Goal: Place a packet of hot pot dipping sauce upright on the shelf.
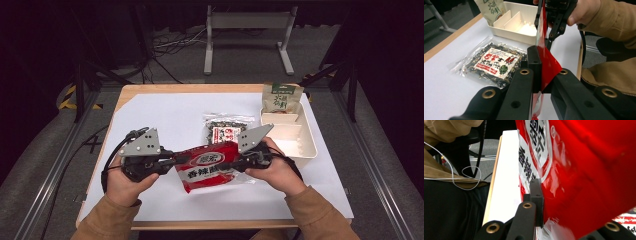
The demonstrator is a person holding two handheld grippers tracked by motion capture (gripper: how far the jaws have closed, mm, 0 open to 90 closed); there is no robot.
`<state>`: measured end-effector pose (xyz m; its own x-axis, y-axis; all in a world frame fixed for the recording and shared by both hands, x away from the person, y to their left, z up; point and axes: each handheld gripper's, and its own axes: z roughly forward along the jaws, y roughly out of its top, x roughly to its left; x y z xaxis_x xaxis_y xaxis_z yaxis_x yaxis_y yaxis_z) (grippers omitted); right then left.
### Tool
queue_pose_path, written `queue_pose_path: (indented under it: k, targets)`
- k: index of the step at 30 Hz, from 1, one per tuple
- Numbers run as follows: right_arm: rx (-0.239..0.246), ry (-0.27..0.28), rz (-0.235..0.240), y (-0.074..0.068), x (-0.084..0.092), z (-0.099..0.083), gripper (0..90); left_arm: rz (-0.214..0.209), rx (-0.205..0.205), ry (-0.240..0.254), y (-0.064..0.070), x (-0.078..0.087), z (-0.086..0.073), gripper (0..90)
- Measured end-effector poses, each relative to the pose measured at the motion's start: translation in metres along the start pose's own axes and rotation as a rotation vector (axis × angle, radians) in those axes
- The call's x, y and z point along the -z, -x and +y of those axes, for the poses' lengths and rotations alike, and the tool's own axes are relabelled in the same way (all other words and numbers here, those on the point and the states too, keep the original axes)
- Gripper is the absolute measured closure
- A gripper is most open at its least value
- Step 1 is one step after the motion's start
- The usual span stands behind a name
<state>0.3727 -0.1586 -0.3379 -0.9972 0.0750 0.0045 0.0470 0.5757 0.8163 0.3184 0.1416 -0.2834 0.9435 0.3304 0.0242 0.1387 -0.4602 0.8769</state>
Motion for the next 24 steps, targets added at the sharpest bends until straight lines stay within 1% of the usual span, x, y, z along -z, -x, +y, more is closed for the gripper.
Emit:
queue_pose_path:
  k: [3, 6, 7, 8, 9, 12, 13, 15, 16, 17, 20, 22, 24]
  targets:
    - [-0.002, 0.001, -0.003, -0.001, 0.001, 0.001, 89.6, 0.001, 0.003, 0.004, -0.001, 0.001, 0.0, 88.7]
    - [-0.015, 0.012, -0.003, -0.001, 0.003, 0.002, 89.7, -0.006, 0.021, 0.014, -0.002, 0.002, -0.001, 87.3]
    - [-0.023, 0.021, 0.0, 0.0, 0.004, 0.002, 89.7, -0.005, 0.03, 0.019, -0.003, 0.002, -0.001, 85.2]
    - [-0.028, 0.025, 0.0, -0.001, 0.005, 0.002, 89.7, 0.0, 0.037, 0.019, -0.003, 0.002, -0.001, 82.0]
    - [-0.031, 0.029, 0.0, -0.001, 0.006, 0.002, 89.7, 0.005, 0.041, 0.015, -0.004, 0.001, -0.002, 76.9]
    - [-0.038, 0.041, -0.004, -0.001, 0.01, 0.003, 89.8, 0.018, 0.064, 0.014, -0.007, 0.0, -0.003, 57.7]
    - [-0.038, 0.044, -0.007, -0.001, 0.012, 0.003, 89.7, 0.022, 0.072, 0.01, -0.008, -0.001, -0.003, 53.3]
    - [-0.038, 0.047, -0.015, -0.001, 0.014, 0.003, 89.8, 0.029, 0.075, 0.007, -0.008, -0.002, -0.004, 46.3]
    - [-0.038, 0.049, -0.02, -0.001, 0.017, 0.004, 89.8, 0.038, 0.078, 0.004, -0.009, -0.002, -0.005, 46.3]
    - [-0.041, 0.05, -0.024, -0.001, 0.019, 0.004, 89.8, 0.039, 0.081, 0.002, -0.01, -0.001, -0.006, 44.2]
    - [-0.045, 0.052, -0.039, 0.0, 0.025, 0.003, 89.7, 0.051, 0.09, 0.005, -0.012, 0.0, -0.009, 42.3]
    - [-0.048, 0.053, -0.052, 0.0, 0.03, 0.003, 89.7, 0.061, 0.104, 0.008, -0.015, 0.0, -0.012, 41.3]
    - [-0.053, 0.058, -0.069, 0.002, 0.036, 0.003, 89.7, 0.076, 0.129, 0.008, -0.02, 0.0, -0.016, 40.0]
